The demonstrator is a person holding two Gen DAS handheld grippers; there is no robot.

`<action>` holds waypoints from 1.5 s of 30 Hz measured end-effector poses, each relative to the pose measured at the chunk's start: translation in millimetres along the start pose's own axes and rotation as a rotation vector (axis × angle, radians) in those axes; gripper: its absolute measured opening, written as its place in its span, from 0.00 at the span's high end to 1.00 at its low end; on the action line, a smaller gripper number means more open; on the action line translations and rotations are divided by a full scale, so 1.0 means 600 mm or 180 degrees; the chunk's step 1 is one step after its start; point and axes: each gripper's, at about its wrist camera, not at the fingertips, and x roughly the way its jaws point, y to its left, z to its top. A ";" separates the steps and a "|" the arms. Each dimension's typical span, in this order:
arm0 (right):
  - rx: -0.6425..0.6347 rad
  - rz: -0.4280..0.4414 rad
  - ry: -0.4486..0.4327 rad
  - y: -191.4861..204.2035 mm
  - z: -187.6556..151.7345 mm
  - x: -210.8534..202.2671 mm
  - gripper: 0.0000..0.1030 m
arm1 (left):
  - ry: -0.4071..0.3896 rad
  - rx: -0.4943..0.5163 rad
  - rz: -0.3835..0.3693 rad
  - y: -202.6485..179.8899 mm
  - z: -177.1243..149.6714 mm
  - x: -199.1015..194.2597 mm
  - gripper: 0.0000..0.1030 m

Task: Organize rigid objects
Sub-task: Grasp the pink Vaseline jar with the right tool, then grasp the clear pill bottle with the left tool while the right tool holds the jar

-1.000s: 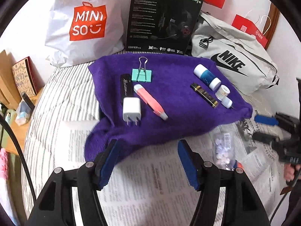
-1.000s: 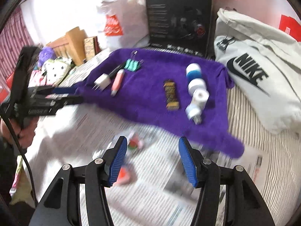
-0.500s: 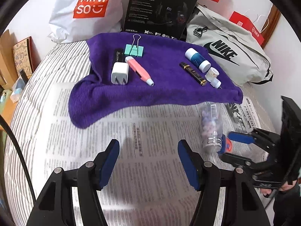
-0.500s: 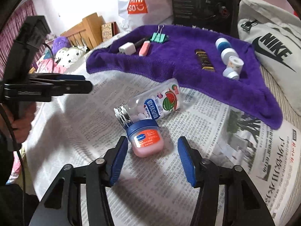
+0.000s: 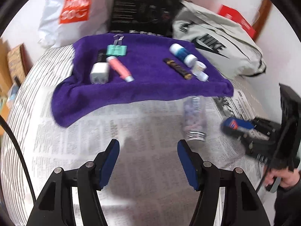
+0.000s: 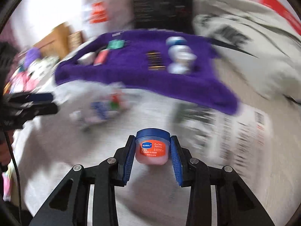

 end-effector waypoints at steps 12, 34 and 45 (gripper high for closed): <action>0.0068 -0.0297 -0.0224 -0.015 -0.033 0.004 0.64 | -0.0220 0.0248 0.0444 -0.004 -0.020 0.037 0.40; 0.0092 -0.0254 -0.0220 -0.019 -0.035 0.002 0.63 | -0.0159 0.0432 0.0405 -0.017 -0.024 0.052 0.12; 0.0089 -0.0257 -0.0217 -0.020 -0.034 0.001 0.63 | -0.0170 0.0430 0.0399 -0.017 -0.025 0.053 0.11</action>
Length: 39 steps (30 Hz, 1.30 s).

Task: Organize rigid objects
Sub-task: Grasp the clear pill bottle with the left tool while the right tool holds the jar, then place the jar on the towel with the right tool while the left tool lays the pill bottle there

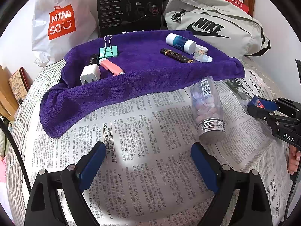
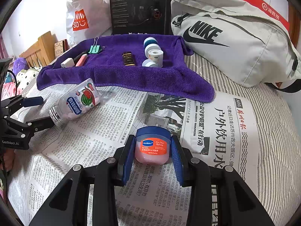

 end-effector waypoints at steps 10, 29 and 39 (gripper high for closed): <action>-0.0029 0.0088 0.0013 0.004 -0.001 0.000 0.54 | -0.0290 0.0379 -0.0292 -0.044 0.025 -0.054 0.28; 0.0093 0.0164 0.0007 -0.014 -0.006 -0.004 0.64 | 0.0175 0.0832 -0.0426 -0.112 0.082 0.046 0.55; 0.0316 0.0411 0.0142 -0.034 0.000 -0.012 0.65 | 0.0226 0.0631 -0.0554 -0.092 0.088 0.040 0.62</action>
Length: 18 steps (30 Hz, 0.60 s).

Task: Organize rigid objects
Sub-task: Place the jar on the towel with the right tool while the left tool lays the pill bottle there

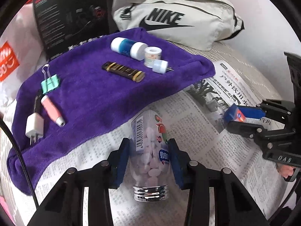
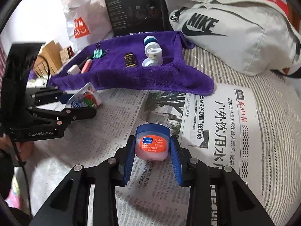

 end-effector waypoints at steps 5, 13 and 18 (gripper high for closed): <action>0.0043 0.0017 -0.0004 -0.007 0.008 -0.009 0.65 | -0.0059 -0.0211 -0.0071 0.032 -0.007 -0.022 0.62; -0.0066 0.0089 -0.0007 0.011 0.040 -0.008 0.65 | -0.0188 -0.0467 -0.0177 0.076 -0.010 -0.053 0.62; -0.0164 0.0187 -0.0049 0.030 0.067 -0.007 0.65 | -0.0281 -0.0544 -0.0236 0.097 0.000 -0.076 0.62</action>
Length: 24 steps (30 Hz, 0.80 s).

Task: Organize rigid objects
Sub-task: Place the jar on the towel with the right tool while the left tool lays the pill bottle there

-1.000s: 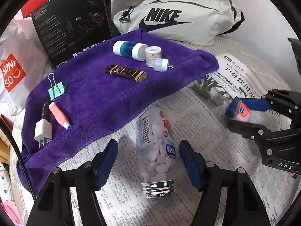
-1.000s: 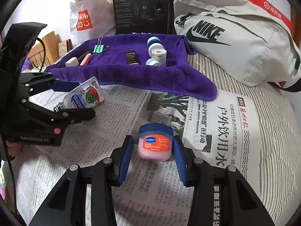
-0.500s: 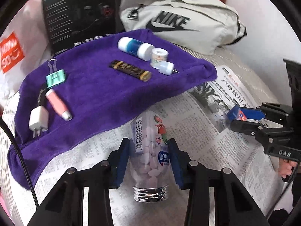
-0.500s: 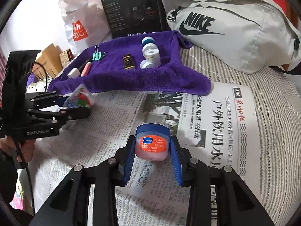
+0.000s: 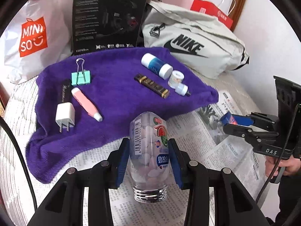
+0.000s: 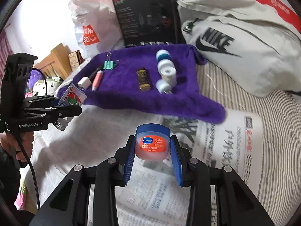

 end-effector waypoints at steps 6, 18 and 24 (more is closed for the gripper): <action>-0.0092 0.0086 -0.0060 0.016 0.039 0.010 0.65 | -0.0084 -0.0044 0.0009 0.016 0.026 -0.015 0.62; -0.0259 0.0269 -0.0124 0.049 0.144 0.079 0.65 | -0.0128 -0.0168 -0.0001 0.063 0.091 0.000 0.63; -0.0230 0.0346 -0.0061 0.052 0.173 0.121 0.65 | -0.0147 -0.0297 -0.0118 0.081 0.119 0.012 0.63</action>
